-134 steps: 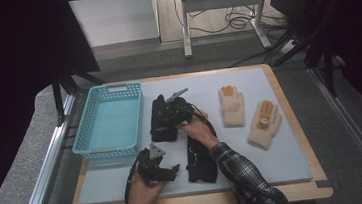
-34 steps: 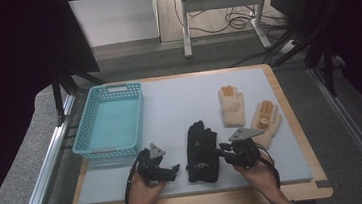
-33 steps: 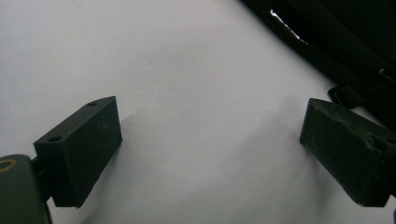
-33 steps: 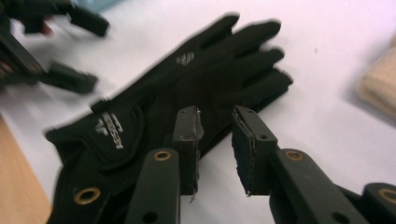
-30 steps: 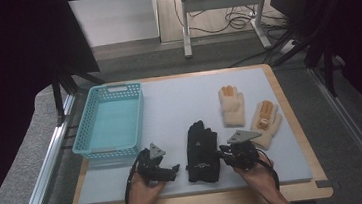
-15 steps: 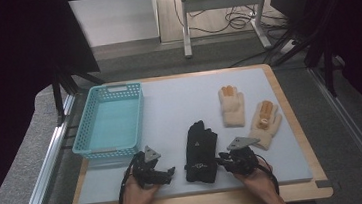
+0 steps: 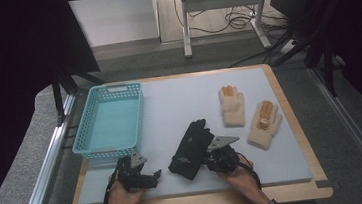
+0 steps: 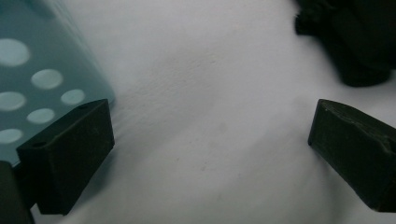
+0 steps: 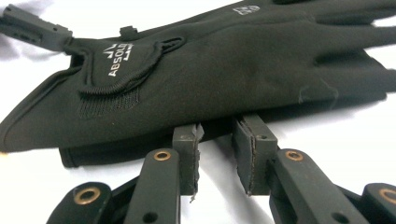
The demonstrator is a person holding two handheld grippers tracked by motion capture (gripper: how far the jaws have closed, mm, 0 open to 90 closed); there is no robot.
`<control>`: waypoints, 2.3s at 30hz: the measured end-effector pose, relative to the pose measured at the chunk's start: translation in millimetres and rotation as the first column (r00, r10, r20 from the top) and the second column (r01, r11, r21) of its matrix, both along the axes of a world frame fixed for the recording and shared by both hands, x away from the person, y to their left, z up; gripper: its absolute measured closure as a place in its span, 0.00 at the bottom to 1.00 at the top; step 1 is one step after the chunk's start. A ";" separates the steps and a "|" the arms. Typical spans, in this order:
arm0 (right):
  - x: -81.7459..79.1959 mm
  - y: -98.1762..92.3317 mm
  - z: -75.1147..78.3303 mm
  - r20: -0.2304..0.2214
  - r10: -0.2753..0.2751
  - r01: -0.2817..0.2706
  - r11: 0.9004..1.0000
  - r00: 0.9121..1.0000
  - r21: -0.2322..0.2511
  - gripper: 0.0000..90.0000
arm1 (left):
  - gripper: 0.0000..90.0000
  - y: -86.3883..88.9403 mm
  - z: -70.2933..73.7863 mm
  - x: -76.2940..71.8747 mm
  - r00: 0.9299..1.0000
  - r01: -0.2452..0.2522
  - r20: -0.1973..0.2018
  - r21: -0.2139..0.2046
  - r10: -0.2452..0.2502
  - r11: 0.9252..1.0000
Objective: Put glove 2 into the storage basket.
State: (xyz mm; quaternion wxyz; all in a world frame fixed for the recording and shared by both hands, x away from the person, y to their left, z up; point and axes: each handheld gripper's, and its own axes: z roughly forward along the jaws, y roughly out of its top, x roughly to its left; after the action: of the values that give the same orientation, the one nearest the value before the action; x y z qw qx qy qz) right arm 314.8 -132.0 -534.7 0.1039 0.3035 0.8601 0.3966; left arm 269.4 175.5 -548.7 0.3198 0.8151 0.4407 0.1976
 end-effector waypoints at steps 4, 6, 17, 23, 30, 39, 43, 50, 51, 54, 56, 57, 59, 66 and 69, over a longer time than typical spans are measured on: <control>8.9 13.0 -0.8 0.016 -0.001 0.001 1.000 1.000 -0.008 0.77 | 0.01 10.2 -4.5 5.2 0.999 0.009 -0.038 -0.077 -0.012 0.997; 12.2 16.5 -0.8 0.021 0.000 0.000 1.000 1.000 -0.013 0.76 | 0.00 10.0 -4.6 5.3 0.999 0.009 -0.037 -0.075 -0.012 0.997; 9.9 -15.6 12.4 0.066 -0.035 0.036 0.999 0.997 -0.012 0.63 | 0.00 9.9 -5.9 4.5 0.999 -0.005 -0.033 -0.087 0.002 0.996; 10.9 -50.4 14.8 0.086 -0.085 0.087 0.996 0.993 -0.029 0.44 | 0.00 8.9 -6.5 4.3 0.999 -0.016 -0.030 -0.093 0.013 0.996; 11.1 -75.6 9.0 0.073 -0.071 0.075 0.995 0.995 -0.062 0.26 | 0.00 8.6 -6.5 4.3 0.999 -0.016 -0.030 -0.092 0.014 0.996; 14.3 -84.9 2.2 0.055 -0.088 0.094 0.990 0.995 -0.102 0.16 | 0.01 9.3 -5.9 4.1 0.999 -0.012 -0.031 -0.089 0.009 0.996; 14.1 -84.8 1.8 0.058 -0.092 0.097 0.990 0.994 -0.100 0.16 | 0.02 10.3 -5.6 4.0 1.000 -0.007 -0.030 -0.094 0.004 0.996; 14.1 -85.0 1.7 0.059 -0.093 0.098 0.990 0.994 -0.099 0.16 | 0.04 10.6 1.5 1.8 0.999 0.009 -0.044 -0.129 -0.015 0.992; 14.1 -85.0 1.7 0.059 -0.093 0.098 0.990 0.994 -0.099 0.16 | 0.04 10.6 1.5 1.8 0.999 0.009 -0.044 -0.129 -0.015 0.992; 14.0 -85.0 1.7 0.059 -0.093 0.099 0.990 0.994 -0.099 0.16 | 0.03 7.1 7.5 -0.3 0.999 0.025 -0.037 -0.133 -0.030 0.991; 14.0 -85.0 1.6 0.060 -0.093 0.099 0.990 0.994 -0.099 0.16 | 0.03 1.6 14.2 -1.8 0.998 0.046 -0.034 -0.140 -0.051 0.989; 14.0 -85.0 1.6 0.060 -0.093 0.099 0.990 0.994 -0.099 0.16 | 0.03 -1.0 16.2 -2.1 0.998 0.049 -0.034 -0.144 -0.055 0.988; 14.0 -85.0 1.6 0.060 -0.093 0.099 0.990 0.994 -0.099 0.16 | 0.03 -3.5 18.4 -1.9 0.997 0.060 -0.033 -0.142 -0.065 0.988; 13.9 -85.0 1.6 0.060 -0.094 0.099 0.990 0.994 -0.098 0.16 | 0.03 -30.7 34.9 5.9 0.992 0.112 -0.034 -0.130 -0.118 0.985; 13.9 -85.1 1.6 0.061 -0.094 0.099 0.990 0.994 -0.098 0.16 | 0.03 -49.7 43.2 14.5 0.987 0.152 -0.034 -0.108 -0.157 0.982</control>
State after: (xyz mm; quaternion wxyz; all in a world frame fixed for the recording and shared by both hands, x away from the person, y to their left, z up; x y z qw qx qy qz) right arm 328.7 -217.0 -533.1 0.1622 0.3278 0.8602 0.3554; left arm 283.9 125.8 -505.4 0.3672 0.8330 0.3924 0.1317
